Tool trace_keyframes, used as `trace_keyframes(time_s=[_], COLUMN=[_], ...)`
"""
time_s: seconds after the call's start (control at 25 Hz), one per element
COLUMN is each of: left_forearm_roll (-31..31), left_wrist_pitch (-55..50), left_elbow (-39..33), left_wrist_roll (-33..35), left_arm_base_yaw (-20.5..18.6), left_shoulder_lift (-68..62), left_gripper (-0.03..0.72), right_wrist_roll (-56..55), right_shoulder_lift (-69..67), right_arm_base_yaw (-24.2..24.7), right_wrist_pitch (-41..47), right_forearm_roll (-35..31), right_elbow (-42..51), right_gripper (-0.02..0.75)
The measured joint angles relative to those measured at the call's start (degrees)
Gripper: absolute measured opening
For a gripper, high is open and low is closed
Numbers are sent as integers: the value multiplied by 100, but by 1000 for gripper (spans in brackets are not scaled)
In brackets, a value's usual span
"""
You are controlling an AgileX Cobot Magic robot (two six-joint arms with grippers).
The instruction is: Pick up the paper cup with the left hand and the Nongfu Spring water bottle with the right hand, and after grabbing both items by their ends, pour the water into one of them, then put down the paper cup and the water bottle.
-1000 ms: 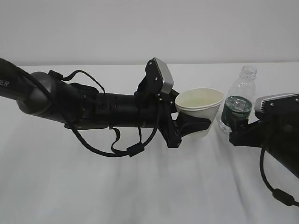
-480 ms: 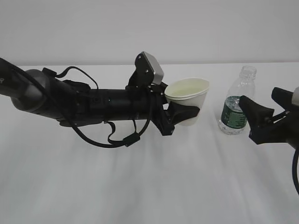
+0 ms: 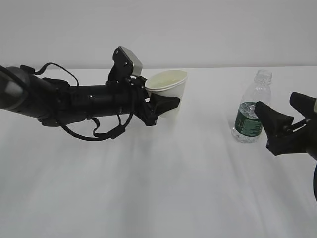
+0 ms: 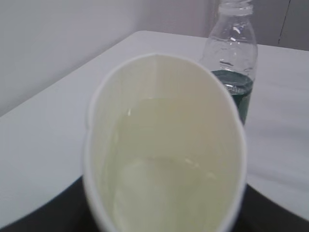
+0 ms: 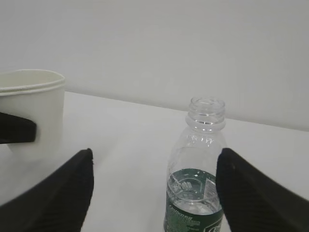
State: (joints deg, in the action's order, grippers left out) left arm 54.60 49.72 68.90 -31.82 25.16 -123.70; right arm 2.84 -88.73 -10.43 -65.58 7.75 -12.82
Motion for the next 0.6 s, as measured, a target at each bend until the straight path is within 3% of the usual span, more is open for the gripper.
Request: trace_keyframes(time_s=[0.6], left_forearm_roll=[18], left_wrist_pitch=[177], left_elbow=[-290], left_wrist_roll=[12], left_arm_base_yaw=[-710], left_shoulder_lift=[0], left_gripper=[384], right_wrist_roll=[-9], right_shoulder_lift=[0], right_arm_base_yaw=[0], right_wrist_pitch=[0], right_forearm_roll=[0], right_elbow=[0], right_gripper=[589])
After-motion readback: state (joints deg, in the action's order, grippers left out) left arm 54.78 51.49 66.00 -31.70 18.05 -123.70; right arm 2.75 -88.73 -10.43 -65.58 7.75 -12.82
